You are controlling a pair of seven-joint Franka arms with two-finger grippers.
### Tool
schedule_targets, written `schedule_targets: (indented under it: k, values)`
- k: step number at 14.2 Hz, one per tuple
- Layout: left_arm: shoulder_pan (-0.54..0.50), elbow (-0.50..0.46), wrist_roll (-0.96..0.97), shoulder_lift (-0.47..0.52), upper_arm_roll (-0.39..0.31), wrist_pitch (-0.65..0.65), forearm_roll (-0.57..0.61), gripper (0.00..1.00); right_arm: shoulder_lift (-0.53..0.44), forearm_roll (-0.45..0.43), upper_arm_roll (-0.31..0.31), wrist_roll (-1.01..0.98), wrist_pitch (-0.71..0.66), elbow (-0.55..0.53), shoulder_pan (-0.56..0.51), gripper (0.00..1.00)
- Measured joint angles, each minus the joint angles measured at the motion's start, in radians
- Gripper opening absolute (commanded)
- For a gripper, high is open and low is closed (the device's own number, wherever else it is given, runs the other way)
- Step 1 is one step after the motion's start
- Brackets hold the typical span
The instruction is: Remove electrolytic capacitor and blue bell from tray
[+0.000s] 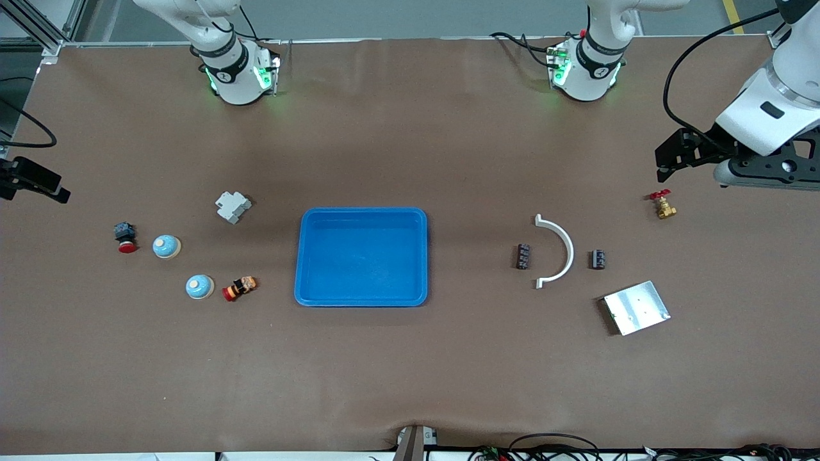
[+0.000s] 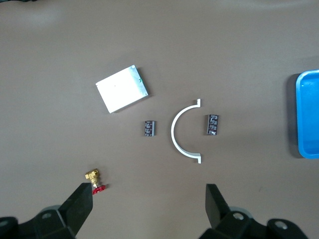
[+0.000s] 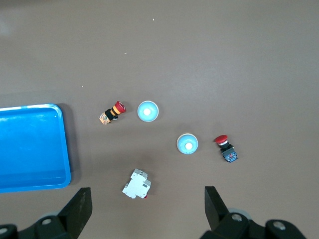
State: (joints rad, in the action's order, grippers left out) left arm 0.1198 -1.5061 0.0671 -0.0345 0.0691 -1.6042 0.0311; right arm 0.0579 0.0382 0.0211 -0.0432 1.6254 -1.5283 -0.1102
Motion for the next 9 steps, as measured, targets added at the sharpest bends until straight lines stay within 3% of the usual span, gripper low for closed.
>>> schedule_targets:
  k: [9]
  values:
    - [-0.002,-0.001,0.019,-0.012,0.0,0.0,0.0,1.0,0.0,-0.015,-0.014,-0.005,-0.001,0.028,0.022,1.0]
